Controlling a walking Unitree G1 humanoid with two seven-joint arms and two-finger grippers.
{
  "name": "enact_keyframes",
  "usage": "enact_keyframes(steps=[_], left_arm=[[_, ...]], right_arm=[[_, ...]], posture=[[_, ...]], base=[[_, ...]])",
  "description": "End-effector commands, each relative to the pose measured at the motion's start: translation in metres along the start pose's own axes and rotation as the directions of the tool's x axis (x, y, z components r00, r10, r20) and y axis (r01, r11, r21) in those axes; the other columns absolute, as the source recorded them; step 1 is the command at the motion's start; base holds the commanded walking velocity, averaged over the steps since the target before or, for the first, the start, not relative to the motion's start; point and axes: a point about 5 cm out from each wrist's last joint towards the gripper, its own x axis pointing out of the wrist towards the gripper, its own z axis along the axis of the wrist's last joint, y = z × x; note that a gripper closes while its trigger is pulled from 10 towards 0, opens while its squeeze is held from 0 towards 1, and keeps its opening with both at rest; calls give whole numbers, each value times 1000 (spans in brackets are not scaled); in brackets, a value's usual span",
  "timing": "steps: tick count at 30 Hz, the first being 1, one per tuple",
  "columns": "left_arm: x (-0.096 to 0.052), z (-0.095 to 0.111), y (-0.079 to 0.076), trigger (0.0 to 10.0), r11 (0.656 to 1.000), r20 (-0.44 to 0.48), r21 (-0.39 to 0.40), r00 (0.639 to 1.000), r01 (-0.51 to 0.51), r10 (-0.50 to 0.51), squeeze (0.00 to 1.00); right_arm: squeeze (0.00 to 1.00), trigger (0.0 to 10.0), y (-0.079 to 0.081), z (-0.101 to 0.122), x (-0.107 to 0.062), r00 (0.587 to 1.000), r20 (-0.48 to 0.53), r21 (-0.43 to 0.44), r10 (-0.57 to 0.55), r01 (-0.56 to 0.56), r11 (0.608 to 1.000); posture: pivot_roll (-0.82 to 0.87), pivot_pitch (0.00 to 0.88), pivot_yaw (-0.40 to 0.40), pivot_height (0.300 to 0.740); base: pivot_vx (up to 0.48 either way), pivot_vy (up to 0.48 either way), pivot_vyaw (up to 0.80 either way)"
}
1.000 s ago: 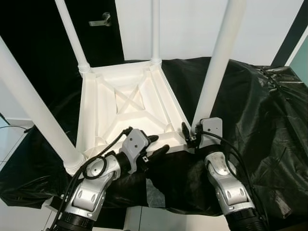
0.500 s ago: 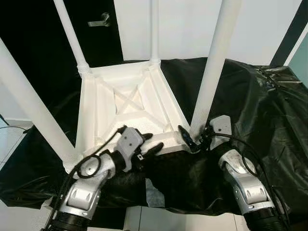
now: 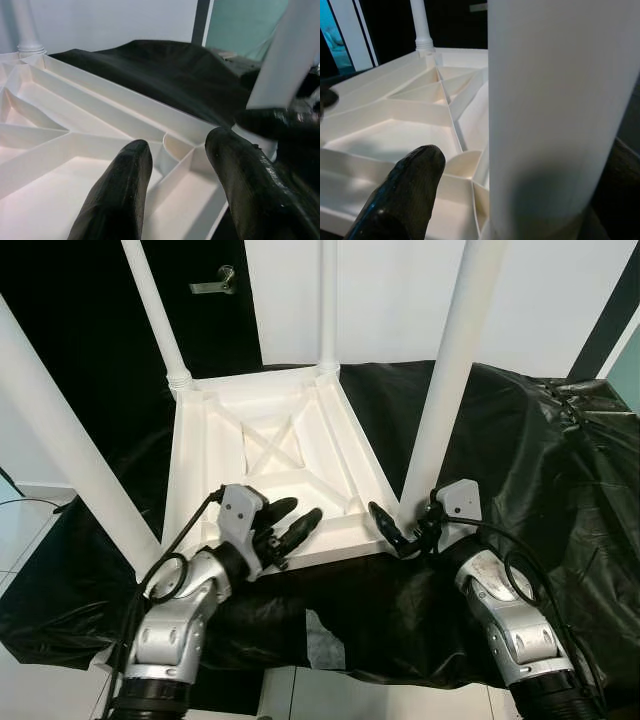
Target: Building children table
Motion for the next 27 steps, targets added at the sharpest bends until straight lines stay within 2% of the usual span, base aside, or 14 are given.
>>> enact_keyframes(steps=[1, 4, 5, 6, 7, 10, 12, 16, 18, 21, 23, 24, 25, 27], left_arm=[[-2, 1, 11, 10000, 982, 7, -27, 982, -187, 188, 0], [-1, 6, 11, 10000, 980, 39, -51, 980, -193, 195, 0], [-1, 8, 12, 10000, 979, 50, -52, 978, -198, 200, 0], [-1, 8, 12, 10000, 979, 50, -52, 978, -198, 200, 0], [-1, 11, 15, 10000, 977, 63, -45, 976, -206, 209, 0], [-1, 11, 15, 10000, 977, 63, -45, 976, -206, 209, 0], [-1, 14, 16, 10000, 977, 70, -44, 975, -207, 210, 0], [1, 18, 14, 10000, 980, 73, -41, 977, -196, 198, 0], [1, 18, 14, 10000, 980, 73, -39, 978, -194, 196, 0], [2, 18, 13, 10000, 981, 72, -38, 979, -189, 191, 0], [2, 19, 13, 10000, 982, 72, -37, 980, -184, 187, 0], [2, 19, 13, 10000, 982, 72, -37, 980, -184, 187, 0], [2, 19, 12, 10000, 982, 72, -38, 980, -183, 185, 0], [2, 19, 12, 10000, 982, 72, -38, 980, -183, 185, 0]], right_arm=[[0, 10000, 2, 0, -2, 1000, 3, -4, 6, -6, 1000], [0, 10000, 0, -3, -6, 999, -14, -3, -34, 34, 999], [0, 10000, 1, -3, -9, 999, -10, 60, -47, 47, 997], [0, 10000, 1, -3, -9, 999, -10, 60, -47, 47, 997], [0, 10000, 7, 0, -12, 999, 15, 206, -46, 42, 978], [0, 10000, 7, 0, -12, 999, 15, 206, -46, 42, 978], [0, 10000, 16, 3, -12, 999, 44, 298, -26, 12, 954], [0, 10000, 22, 5, -9, 998, 67, 354, -5, -19, 935], [0, 10000, 21, 6, -8, 998, 68, 338, 1, -24, 941], [0, 10000, 17, 4, -8, 999, 47, 248, 1, -13, 969], [0, 10000, 11, 2, -8, 1000, 16, 99, -8, 6, 995], [0, 10000, 11, 2, -8, 1000, 16, 99, -8, 6, 995], [0, 10000, 6, 1, -7, 999, -4, 13, -33, 33, 999], [0, 10000, 6, 1, -7, 999, -4, 13, -33, 33, 999]], posture=[[44, 0, -6, 740], [43, 0, -9, 740], [43, 0, -9, 740], [43, 0, -9, 740], [43, 0, -8, 740], [43, 0, -8, 740], [41, 0, -2, 740], [41, 0, 2, 740], [43, 0, 1, 740], [43, 0, -2, 740], [40, 0, -6, 740], [40, 0, -6, 740], [40, 0, -7, 740], [40, 0, -7, 740]], base=[[0, 0, 0], [0, 0, 0], [0, 0, 0], [0, 0, 0], [0, 0, 0], [0, 0, 0], [0, 0, 0], [0, 0, 0], [0, 0, 0], [0, 0, 0], [0, 0, 0], [0, 0, 0], [0, 0, 0], [0, 0, 0]])
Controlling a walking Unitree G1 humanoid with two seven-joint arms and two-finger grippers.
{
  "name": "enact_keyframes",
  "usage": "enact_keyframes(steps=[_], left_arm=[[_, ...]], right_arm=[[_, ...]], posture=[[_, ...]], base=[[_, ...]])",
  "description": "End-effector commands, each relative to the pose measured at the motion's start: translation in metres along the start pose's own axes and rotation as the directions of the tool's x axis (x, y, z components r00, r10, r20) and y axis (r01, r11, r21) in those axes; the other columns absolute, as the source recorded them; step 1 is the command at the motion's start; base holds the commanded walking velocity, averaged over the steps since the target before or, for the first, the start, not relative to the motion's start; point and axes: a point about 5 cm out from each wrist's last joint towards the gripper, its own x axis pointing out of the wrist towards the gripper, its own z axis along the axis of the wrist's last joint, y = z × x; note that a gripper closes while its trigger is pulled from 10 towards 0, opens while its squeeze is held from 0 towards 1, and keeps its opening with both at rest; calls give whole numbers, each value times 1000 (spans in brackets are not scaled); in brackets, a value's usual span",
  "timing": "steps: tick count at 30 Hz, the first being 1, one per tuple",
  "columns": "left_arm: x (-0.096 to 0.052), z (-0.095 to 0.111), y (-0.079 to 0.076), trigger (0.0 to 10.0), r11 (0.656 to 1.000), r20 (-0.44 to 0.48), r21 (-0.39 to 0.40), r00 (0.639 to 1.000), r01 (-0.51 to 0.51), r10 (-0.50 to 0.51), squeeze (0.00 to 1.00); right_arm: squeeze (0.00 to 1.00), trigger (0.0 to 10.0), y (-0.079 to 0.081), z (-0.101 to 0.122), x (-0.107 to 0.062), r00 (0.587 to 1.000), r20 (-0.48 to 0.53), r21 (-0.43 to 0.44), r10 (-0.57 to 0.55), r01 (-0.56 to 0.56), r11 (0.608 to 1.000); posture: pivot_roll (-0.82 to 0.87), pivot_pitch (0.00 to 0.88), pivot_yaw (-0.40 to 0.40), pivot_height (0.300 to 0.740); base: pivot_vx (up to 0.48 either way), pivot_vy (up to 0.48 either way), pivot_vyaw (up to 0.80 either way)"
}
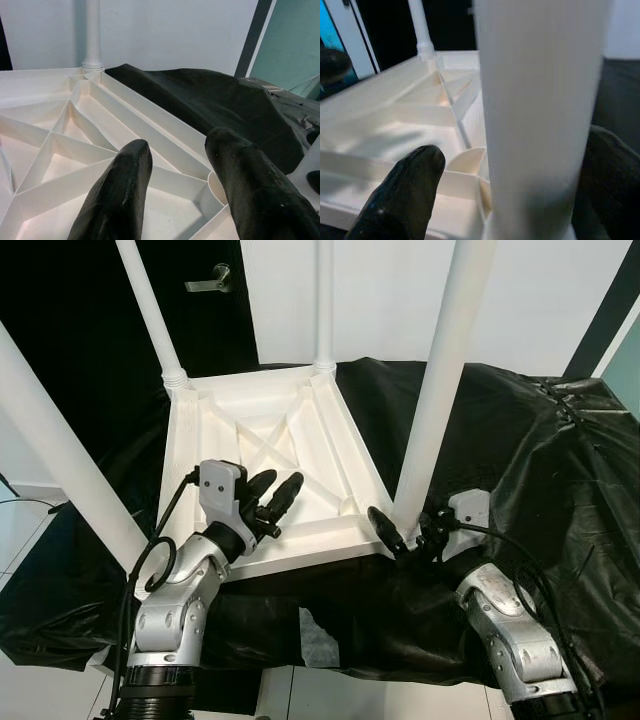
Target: Building children table
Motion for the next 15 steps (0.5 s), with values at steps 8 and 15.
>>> enact_keyframes(steps=[8, 15], left_arm=[[0, 1, -7, 10000, 1000, 1, 14, 1000, 10, -10, 0], [0, 0, -8, 10000, 999, -10, 29, 1000, 28, -28, 0]], right_arm=[[0, 10000, -6, -3, 0, 999, -34, -235, 23, -30, 972], [0, 10000, -7, -1, 1, 999, -25, -225, 22, -27, 974]], posture=[[46, 0, -21, 740], [41, 0, -16, 740]], base=[[0, 0, 0], [0, 0, 0]])
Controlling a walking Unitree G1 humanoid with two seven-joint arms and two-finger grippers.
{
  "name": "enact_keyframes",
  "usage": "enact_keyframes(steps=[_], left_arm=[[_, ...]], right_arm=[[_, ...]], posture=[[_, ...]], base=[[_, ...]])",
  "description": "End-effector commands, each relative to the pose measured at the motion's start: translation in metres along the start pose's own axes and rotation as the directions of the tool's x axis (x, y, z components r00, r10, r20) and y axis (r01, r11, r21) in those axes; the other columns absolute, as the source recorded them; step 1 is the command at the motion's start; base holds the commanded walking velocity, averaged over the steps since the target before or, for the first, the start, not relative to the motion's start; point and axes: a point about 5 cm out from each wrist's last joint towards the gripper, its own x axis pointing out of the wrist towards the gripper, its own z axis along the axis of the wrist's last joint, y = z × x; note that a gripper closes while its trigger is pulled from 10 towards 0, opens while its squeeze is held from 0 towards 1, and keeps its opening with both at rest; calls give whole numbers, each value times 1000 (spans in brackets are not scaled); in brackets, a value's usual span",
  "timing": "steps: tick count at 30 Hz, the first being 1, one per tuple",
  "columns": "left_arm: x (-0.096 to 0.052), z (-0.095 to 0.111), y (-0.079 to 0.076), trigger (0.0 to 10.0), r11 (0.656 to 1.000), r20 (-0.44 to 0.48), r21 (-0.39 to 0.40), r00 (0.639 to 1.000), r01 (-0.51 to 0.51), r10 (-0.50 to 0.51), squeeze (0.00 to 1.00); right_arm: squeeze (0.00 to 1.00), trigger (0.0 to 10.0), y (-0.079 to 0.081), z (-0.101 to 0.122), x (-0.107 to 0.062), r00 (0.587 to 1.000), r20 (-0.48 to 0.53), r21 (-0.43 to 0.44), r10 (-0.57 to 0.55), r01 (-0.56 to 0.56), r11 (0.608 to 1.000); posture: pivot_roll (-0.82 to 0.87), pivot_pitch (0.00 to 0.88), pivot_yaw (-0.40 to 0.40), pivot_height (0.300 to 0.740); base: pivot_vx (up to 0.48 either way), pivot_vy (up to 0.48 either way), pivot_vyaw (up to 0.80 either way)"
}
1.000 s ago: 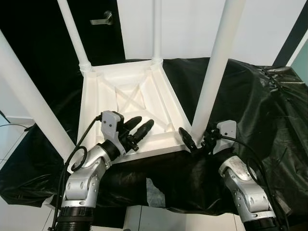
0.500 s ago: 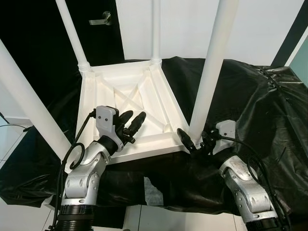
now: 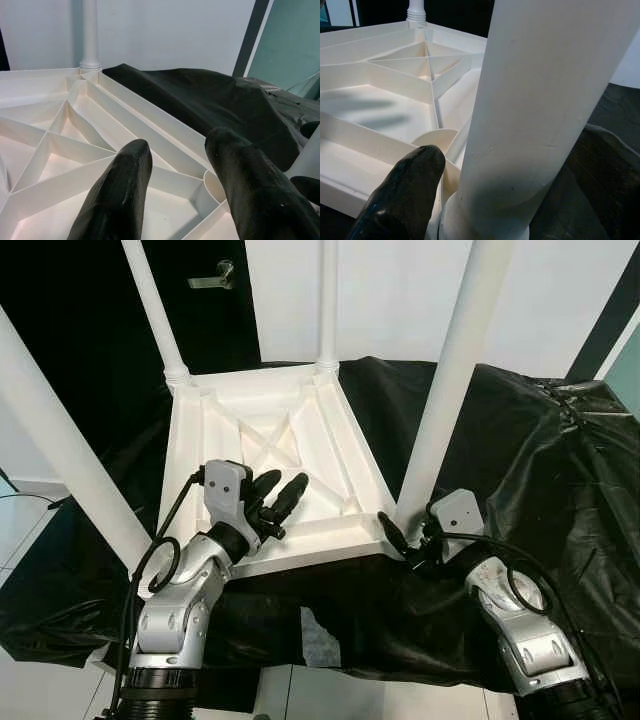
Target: Building children table
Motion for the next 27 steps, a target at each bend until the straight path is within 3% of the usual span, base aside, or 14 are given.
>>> enact_keyframes(steps=[1, 5, 9, 18, 19, 22, 27], left_arm=[[-2, -2, -4, 10000, 998, -31, 52, 999, 43, -41, 0], [-5, -5, -7, 10000, 988, -75, 126, 994, 92, -83, 0], [-11, -15, -8, 10000, 955, -158, 273, 984, 121, -79, 0], [-15, -17, -16, 10000, 943, -177, 298, 979, 150, -100, 0], [-15, -17, -17, 10000, 942, -178, 299, 979, 154, -103, 0], [-16, -17, -17, 10000, 940, -180, 304, 978, 157, -106, 0], [-18, -17, -16, 10000, 931, -189, 328, 977, 160, -101, 0]], right_arm=[[0, 10000, -1, 2, 2, 1000, 14, -8, 6, -6, 1000], [0, 10000, -3, 2, 2, 1000, 14, -11, 1, -1, 1000], [0, 10000, -5, 0, 5, 999, 20, -14, -27, 27, 1000], [0, 10000, -6, 2, 9, 999, 29, -3, 20, -20, 1000], [0, 10000, -6, 1, 9, 998, 18, -83, 53, -51, 995], [0, 10000, -10, -1, 11, 997, 5, -150, 79, -78, 986], [0, 10000, -12, -3, 12, 995, -1, -186, 99, -97, 978]], posture=[[41, 0, -14, 740], [43, 0, -13, 740], [50, 0, -8, 740], [55, 0, -7, 740], [57, 0, -9, 740], [60, 0, -13, 740], [64, 0, -20, 740]], base=[[0, 0, 0], [0, 0, 0], [0, 0, 0], [0, 0, 0], [0, 0, 0], [0, 0, 0], [0, 0, 0]])
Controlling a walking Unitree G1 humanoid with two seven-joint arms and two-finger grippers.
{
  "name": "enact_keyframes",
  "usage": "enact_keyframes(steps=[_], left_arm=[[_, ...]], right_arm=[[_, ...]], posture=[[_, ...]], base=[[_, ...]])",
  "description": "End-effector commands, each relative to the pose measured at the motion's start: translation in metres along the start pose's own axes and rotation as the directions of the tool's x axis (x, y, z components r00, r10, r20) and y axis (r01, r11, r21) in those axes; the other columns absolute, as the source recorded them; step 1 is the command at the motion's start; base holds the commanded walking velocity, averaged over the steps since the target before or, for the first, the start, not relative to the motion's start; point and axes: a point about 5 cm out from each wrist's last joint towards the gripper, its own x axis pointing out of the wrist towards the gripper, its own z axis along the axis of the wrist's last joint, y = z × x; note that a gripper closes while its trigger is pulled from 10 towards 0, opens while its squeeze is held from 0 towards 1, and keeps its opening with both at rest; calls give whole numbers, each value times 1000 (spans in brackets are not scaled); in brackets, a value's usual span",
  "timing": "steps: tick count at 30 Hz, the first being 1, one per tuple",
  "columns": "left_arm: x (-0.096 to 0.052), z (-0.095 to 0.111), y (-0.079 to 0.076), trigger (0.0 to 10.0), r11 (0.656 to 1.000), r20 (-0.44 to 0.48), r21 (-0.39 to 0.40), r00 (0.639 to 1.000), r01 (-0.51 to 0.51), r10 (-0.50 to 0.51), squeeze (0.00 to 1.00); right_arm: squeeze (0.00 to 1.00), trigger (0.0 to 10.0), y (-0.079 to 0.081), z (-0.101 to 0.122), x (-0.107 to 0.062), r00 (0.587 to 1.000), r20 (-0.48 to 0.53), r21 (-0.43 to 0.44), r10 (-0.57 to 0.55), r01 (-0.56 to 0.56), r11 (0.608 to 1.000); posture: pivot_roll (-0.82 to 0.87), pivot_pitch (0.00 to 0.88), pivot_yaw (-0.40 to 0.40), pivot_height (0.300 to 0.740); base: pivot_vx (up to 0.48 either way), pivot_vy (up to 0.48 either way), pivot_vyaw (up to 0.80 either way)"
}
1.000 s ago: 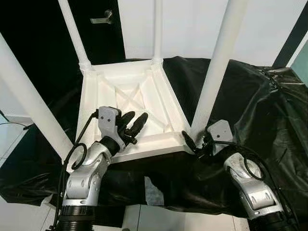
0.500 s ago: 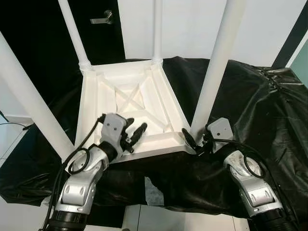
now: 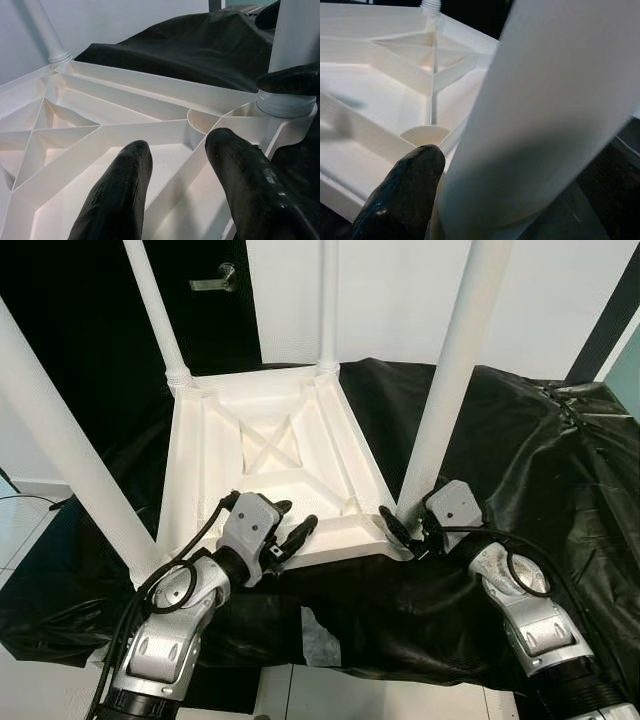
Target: Building children table
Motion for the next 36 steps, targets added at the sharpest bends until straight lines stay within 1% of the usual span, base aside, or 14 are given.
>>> enact_keyframes(steps=[1, 5, 8, 13, 15, 19, 20, 27, 30, 31, 33, 34, 35, 36], left_arm=[[-2, 1, -3, 10000, 999, -1, 23, 1000, 25, -25, 0], [-4, -1, -4, 10000, 997, -27, 73, 999, 29, -27, 0], [-4, -7, 6, 10000, 990, -83, 78, 988, -122, 128, 0], [-2, -9, 7, 10000, 966, -79, 105, 966, -237, 245, 0], [-2, -8, 4, 10000, 949, -72, 164, 957, -268, 282, 0], [-3, -13, 2, 10000, 938, -86, 200, 948, -285, 306, 0], [-2, -16, 0, 10000, 942, -99, 153, 944, -299, 315, 0], [0, -18, 2, 10000, 938, -111, 134, 936, -318, 333, 0], [-1, -12, 8, 10000, 927, -81, 179, 934, -331, 349, 0], [-1, -7, 11, 10000, 910, -54, 261, 937, -321, 346, 0], [-1, -7, 11, 10000, 910, -54, 261, 937, -321, 346, 0], [-1, -3, 13, 10000, 861, -30, 422, 945, -284, 326, 0], [0, 1, 13, 10000, 774, -15, 592, 957, -225, 289, 0], [1, 3, 11, 10000, 661, -10, 733, 969, -161, 247, 0]], right_arm=[[0, 10000, -1, -1, 1, 1000, -3, -20, 17, -17, 1000], [0, 10000, -1, -2, 0, 1000, -6, -21, 18, -18, 1000], [0, 10000, -1, -3, 2, 1000, -9, -4, 6, -6, 1000], [0, 10000, 1, -3, 4, 1000, -6, -1, 1, -1, 1000], [0, 10000, 2, -3, 5, 1000, -3, 1, 0, 0, 1000], [0, 10000, 3, -3, 5, 1000, -2, 2, -4, 4, 1000], [0, 10000, 2, -3, 5, 1000, -2, 2, -5, 5, 1000], [0, 10000, 3, -4, 5, 1000, 0, 3, -8, 8, 1000], [0, 10000, 3, -4, 6, 1000, 1, 4, -10, 10, 1000], [0, 10000, 3, -4, 6, 1000, 1, 3, -11, 11, 1000], [0, 10000, 3, -4, 6, 1000, 1, 3, -11, 11, 1000], [0, 10000, 3, -4, 6, 1000, 1, 0, -10, 10, 1000], [0, 10000, 3, -4, 6, 1000, 1, -2, -11, 11, 1000], [0, 10000, 3, -4, 7, 1000, 2, -4, -11, 11, 1000]], posture=[[64, 0, -20, 740], [68, 0, -20, 740], [74, 0, -17, 740], [76, 0, -11, 740], [76, 0, -9, 740], [78, 0, -6, 740], [78, 0, -6, 740], [76, 0, -4, 740], [76, 0, -2, 740], [76, 0, -2, 740], [76, 0, -2, 740], [74, 0, -1, 740], [74, 0, -1, 740], [74, 0, 1, 740]], base=[[0, 0, 0], [0, 0, 0], [0, 0, 0], [0, 0, 0], [0, 0, 0], [0, 0, 0], [0, 0, 0], [0, 0, 0], [0, 0, 0], [0, 0, 0], [0, 0, 0], [0, 0, 0], [0, 0, 0], [0, 0, 0]])
